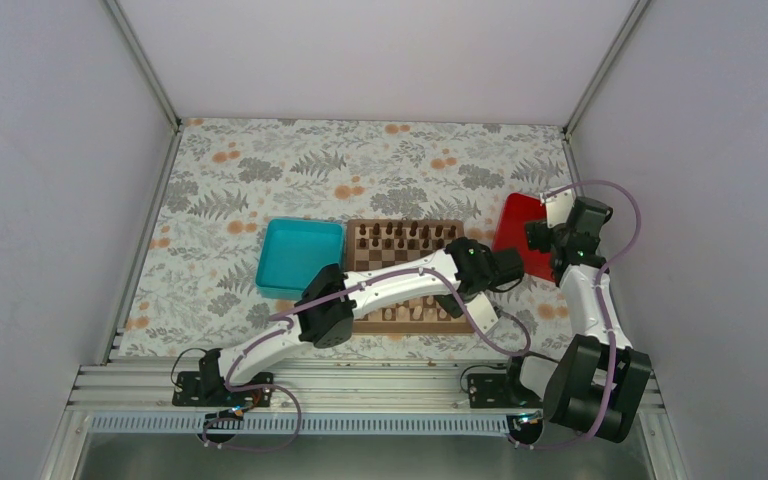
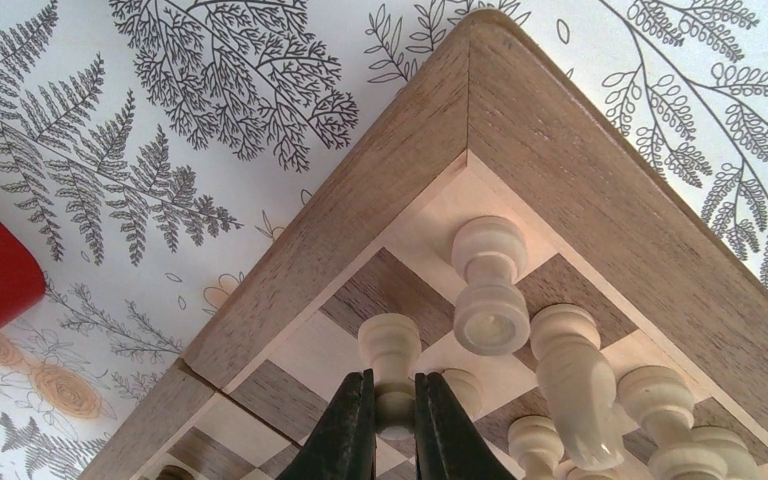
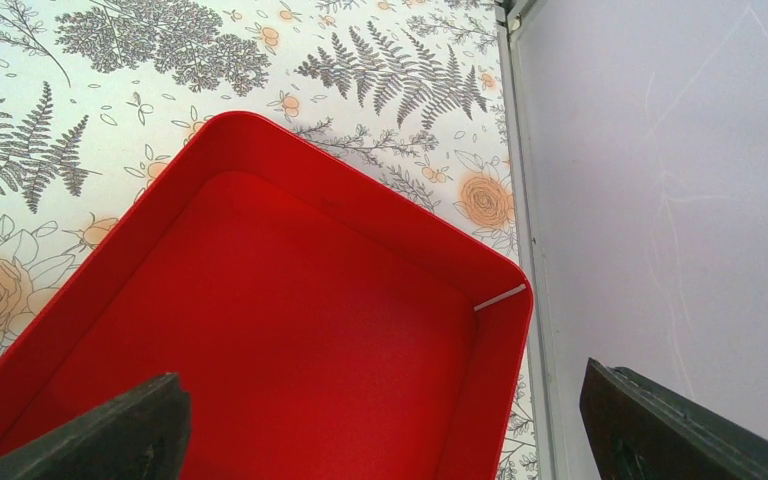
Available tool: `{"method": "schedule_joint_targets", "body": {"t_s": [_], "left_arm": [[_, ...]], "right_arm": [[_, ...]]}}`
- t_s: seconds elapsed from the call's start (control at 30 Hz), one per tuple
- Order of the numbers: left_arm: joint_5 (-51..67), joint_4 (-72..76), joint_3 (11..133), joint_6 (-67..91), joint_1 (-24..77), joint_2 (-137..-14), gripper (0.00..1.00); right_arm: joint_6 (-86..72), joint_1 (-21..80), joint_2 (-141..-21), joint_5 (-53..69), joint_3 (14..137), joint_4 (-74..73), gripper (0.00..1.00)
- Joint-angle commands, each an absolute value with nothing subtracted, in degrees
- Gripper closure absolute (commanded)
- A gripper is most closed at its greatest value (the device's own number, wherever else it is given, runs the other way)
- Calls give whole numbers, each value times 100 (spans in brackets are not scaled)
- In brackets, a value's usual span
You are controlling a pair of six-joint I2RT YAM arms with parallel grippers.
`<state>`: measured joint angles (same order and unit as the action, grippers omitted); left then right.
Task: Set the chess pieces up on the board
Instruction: Place the chess piece on the chessboard.
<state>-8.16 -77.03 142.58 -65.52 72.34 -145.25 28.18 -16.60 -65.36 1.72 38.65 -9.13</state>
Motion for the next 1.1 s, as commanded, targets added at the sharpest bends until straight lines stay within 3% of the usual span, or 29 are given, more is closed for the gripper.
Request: {"method": "schedule_joint_targets", "body": {"t_s": [0.0, 1.07], "left_arm": [[-824, -7778, 14225, -6630, 7216, -14599, 97], [-768, -7768, 14497, -6639, 7269, -14658, 85]], "right_arm": [[2768, -1708, -6504, 299, 3920, -949, 0], [2829, -1705, -6590, 421, 3885, -1002, 0]]}}
